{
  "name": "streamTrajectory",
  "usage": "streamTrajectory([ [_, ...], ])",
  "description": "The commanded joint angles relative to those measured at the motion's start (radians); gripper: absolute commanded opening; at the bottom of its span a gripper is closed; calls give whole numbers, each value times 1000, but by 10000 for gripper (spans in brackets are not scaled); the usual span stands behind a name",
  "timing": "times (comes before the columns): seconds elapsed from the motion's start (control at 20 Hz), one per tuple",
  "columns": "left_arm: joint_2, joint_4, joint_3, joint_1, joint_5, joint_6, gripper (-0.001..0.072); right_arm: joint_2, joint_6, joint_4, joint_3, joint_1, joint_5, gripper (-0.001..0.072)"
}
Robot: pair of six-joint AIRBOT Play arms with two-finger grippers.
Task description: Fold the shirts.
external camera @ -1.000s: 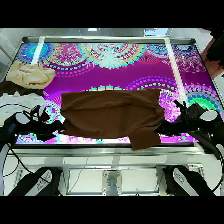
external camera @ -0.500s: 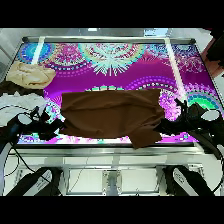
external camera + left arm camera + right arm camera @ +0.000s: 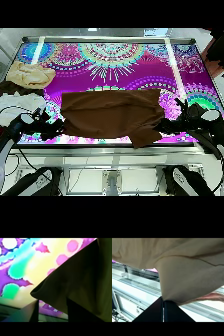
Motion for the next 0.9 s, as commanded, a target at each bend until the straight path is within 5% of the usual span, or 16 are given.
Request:
streamTrajectory([
  [0.0,-19,-22,1,1,13,10,137,1,0,3,1,0,-5,24],
  [0.05,-19,-23,1,1,12,31,14,1,0,6,1,0,-5,24],
  [0.45,155,-2,173,1,-220,205,10,98,5,39,36,-3,51,23],
  [0.85,481,7,213,1,-371,178,10,246,113,-74,229,-31,212,24],
])
